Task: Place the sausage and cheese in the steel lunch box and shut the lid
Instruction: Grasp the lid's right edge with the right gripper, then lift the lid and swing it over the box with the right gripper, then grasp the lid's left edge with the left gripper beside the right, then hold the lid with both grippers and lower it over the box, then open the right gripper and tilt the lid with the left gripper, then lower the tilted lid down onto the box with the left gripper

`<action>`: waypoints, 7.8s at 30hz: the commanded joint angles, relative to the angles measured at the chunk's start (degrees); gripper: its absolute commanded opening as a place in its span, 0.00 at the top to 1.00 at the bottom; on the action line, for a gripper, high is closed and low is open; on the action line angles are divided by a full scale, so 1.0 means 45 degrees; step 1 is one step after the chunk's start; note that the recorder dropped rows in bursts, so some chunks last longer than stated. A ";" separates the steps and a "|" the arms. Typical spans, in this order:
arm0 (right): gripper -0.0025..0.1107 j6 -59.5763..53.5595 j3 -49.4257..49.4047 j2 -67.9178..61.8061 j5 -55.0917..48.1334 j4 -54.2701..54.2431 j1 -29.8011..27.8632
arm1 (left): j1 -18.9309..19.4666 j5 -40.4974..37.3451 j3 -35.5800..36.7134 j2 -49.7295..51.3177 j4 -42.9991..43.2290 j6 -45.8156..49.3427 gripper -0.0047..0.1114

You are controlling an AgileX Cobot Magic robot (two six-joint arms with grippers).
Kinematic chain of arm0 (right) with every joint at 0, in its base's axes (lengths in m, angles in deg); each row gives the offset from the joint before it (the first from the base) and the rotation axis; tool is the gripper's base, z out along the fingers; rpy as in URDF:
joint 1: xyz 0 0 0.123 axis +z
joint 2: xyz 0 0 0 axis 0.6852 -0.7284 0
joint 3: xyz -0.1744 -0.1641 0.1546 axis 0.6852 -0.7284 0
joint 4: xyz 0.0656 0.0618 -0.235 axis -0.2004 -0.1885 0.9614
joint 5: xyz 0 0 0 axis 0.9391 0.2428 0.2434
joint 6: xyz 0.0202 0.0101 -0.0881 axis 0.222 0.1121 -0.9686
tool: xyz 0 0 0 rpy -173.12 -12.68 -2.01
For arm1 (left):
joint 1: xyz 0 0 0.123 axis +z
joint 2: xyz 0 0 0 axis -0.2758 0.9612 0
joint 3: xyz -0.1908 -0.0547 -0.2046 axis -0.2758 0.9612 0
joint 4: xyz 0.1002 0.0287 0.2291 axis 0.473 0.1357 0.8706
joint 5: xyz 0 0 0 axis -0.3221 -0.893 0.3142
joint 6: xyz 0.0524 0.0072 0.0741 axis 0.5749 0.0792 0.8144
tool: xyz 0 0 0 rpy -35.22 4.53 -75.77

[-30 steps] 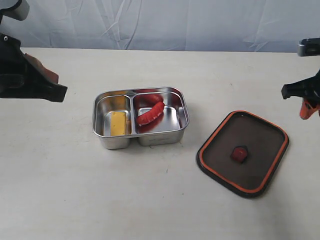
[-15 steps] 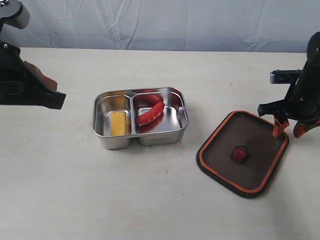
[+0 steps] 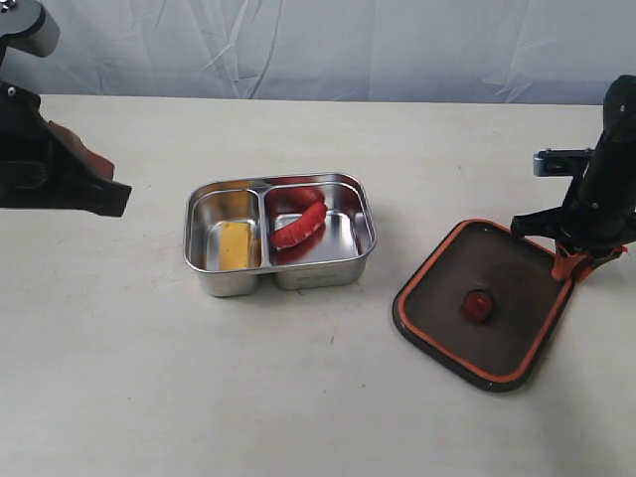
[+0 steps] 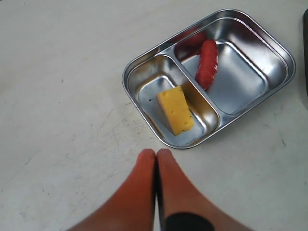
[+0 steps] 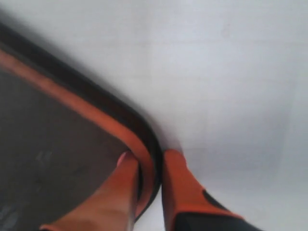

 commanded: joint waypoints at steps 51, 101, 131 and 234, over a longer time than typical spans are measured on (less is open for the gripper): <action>0.99 -0.5757 -0.0049 0.5867 0.0324 -0.5829 0.3544 | 0.0029 0.0272 0.0048 -0.0070 -1.2985 0.5291 0.57; 0.99 -0.5768 -0.0049 0.5975 0.1495 -0.6094 0.5100 | 0.0029 0.0394 -0.0742 0.1392 -1.2603 0.7448 0.57; 0.96 -0.7111 -0.0049 0.6470 0.1534 -0.8286 0.5100 | 0.0029 0.0813 -0.0742 0.1392 -1.2680 0.7471 0.96; 0.60 -0.3527 -0.0049 0.7897 0.1423 -0.2939 0.2437 | -0.3085 0.6078 -0.0742 0.7921 0.2253 0.7387 0.96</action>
